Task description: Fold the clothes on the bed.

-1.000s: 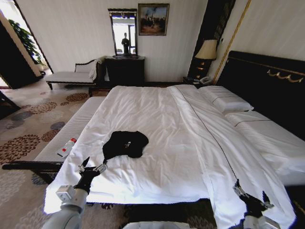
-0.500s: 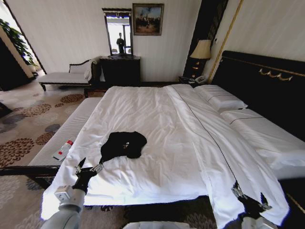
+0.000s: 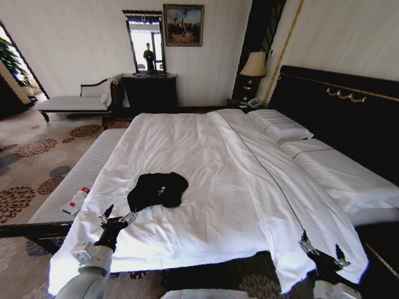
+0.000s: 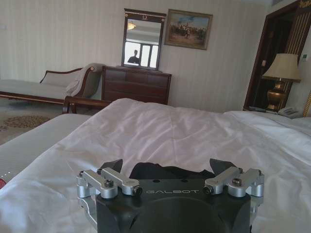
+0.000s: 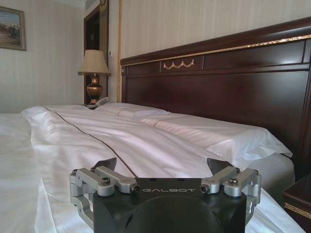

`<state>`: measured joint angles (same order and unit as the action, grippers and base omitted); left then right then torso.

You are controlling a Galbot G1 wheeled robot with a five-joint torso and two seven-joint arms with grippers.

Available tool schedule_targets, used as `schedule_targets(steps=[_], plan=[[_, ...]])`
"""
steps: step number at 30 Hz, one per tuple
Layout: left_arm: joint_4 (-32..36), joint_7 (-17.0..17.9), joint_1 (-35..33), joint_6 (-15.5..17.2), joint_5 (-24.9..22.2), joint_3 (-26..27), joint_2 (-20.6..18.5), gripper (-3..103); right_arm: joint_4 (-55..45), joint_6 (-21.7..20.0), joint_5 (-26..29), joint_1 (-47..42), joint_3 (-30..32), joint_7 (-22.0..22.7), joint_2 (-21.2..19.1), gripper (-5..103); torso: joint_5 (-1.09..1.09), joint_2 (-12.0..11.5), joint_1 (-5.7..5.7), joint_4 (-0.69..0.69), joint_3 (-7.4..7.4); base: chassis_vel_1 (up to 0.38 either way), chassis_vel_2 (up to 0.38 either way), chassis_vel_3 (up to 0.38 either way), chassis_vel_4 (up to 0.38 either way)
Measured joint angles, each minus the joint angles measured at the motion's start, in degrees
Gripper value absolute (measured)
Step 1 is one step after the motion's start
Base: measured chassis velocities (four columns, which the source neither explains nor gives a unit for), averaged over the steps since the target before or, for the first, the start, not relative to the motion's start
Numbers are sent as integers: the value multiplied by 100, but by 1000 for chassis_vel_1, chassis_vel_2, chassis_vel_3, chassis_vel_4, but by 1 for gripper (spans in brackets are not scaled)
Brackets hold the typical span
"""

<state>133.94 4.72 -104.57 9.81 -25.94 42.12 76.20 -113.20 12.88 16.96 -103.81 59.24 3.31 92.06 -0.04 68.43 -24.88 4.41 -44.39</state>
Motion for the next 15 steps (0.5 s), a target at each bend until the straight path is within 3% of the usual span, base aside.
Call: schedule_targets(steps=[15], plan=[[10,-6,-23,-11,8,-27,26,100,-69,0,-129,-62,-44,13,7,100,0,0,0,1,0,36,35,-34,-39]])
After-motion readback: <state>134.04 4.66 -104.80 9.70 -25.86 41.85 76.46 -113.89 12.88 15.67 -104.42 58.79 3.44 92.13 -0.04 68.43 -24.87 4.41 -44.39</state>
